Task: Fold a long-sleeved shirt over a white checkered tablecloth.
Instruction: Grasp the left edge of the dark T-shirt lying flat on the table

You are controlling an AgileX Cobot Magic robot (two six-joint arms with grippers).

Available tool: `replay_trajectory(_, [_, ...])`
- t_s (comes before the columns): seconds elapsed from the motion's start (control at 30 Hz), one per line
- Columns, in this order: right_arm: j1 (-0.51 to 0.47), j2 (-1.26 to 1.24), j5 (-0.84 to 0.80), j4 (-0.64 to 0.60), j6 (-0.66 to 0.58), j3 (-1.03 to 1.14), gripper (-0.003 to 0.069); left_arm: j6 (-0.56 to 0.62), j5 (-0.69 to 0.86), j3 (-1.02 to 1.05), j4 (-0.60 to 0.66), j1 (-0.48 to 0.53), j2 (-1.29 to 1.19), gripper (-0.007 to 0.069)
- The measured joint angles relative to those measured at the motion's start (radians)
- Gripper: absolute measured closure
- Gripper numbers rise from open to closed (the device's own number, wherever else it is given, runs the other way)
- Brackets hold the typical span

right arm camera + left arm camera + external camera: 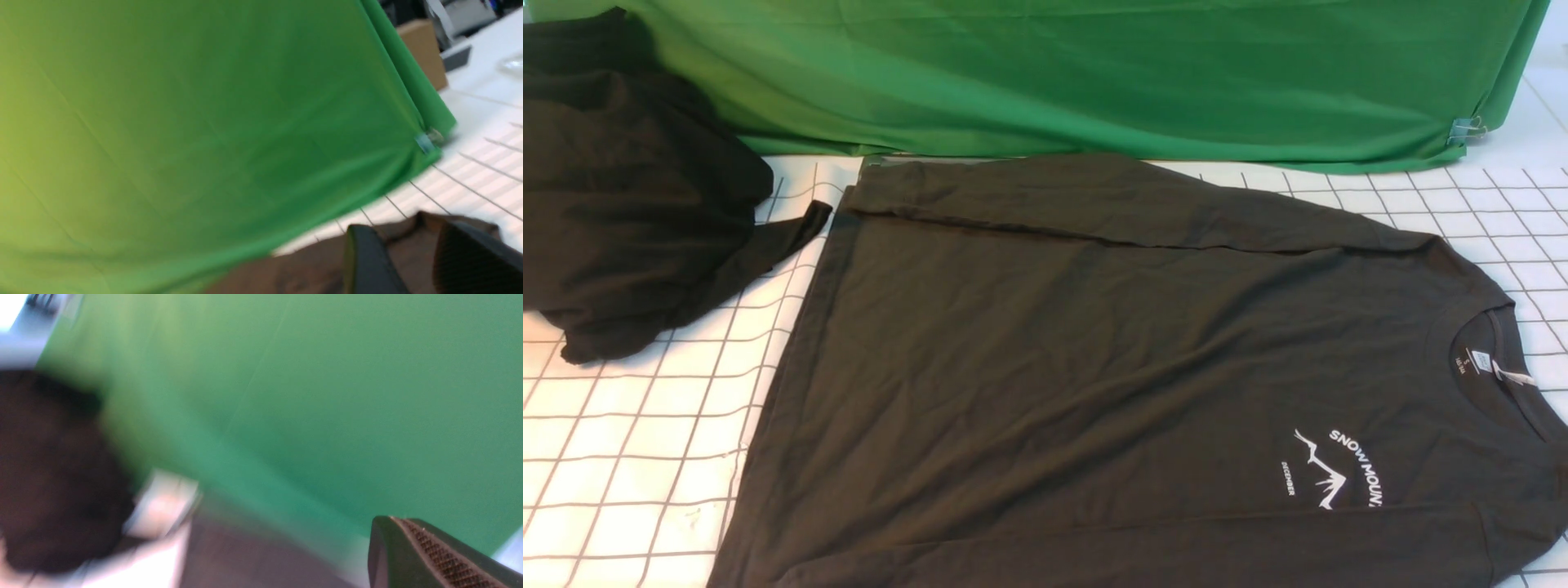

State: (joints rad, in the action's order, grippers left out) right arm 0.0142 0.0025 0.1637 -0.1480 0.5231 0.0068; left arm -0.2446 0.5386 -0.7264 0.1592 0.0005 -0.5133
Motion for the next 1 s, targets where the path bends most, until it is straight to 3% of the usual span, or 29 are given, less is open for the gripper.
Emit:
replay_trajectory(0.03, [0.0,0.0,0.016,-0.001,0.012,0.0,0.0417,0.085,0.195,-0.075,0.006,0.0,-0.144,0.0603])
replay_trajectory(0.17, [0.0,0.0,0.028,-0.003,0.034,0.0,0.0417,0.245,0.447,-0.106,0.039,0.0,-0.418,0.0603])
replay_trajectory(0.27, [0.003,0.0,0.019,-0.005,0.035,0.0,0.0433,0.279,0.468,-0.057,0.04,-0.015,-0.545,0.0613])
replay_trajectory(0.33, [0.023,0.004,-0.085,-0.006,0.022,-0.022,0.0502,0.282,0.452,-0.013,0.035,-0.054,-0.6,0.0625])
replay_trajectory(0.4, [0.07,0.044,-0.256,-0.008,-0.08,-0.1,0.061,0.272,0.41,0.038,0.025,-0.148,-0.633,0.063])
replay_trajectory(0.47, [0.097,0.078,-0.328,-0.008,-0.133,-0.149,0.0629,0.245,0.385,0.059,0.01,-0.195,-0.644,0.0631])
replay_trajectory(0.53, [0.179,0.22,-0.51,-0.008,-0.253,-0.303,0.0649,0.096,0.356,0.086,-0.095,-0.302,-0.673,0.0631])
replay_trajectory(0.57, [0.185,0.231,-0.51,-0.008,-0.253,-0.303,0.065,0.082,0.355,0.086,-0.118,-0.314,-0.676,0.0631])
replay_trajectory(0.6, [0.237,0.328,-0.617,-0.008,-0.321,-0.386,0.0651,-0.018,0.345,0.091,-0.205,-0.349,-0.695,0.0631])
replay_trajectory(0.7, [0.313,0.489,-0.711,-0.008,-0.421,-0.478,0.0651,-0.101,0.301,0.094,-0.279,-0.368,-0.723,0.0627])
replay_trajectory(0.9, [0.431,0.636,-0.716,-0.008,-0.466,-0.513,0.0651,-0.124,0.222,0.094,-0.29,-0.368,-0.765,0.0574])
replay_trajectory(1.0, [0.499,0.676,-0.673,-0.008,-0.464,-0.513,0.0651,-0.14,0.211,0.094,-0.284,-0.368,-0.814,0.048])
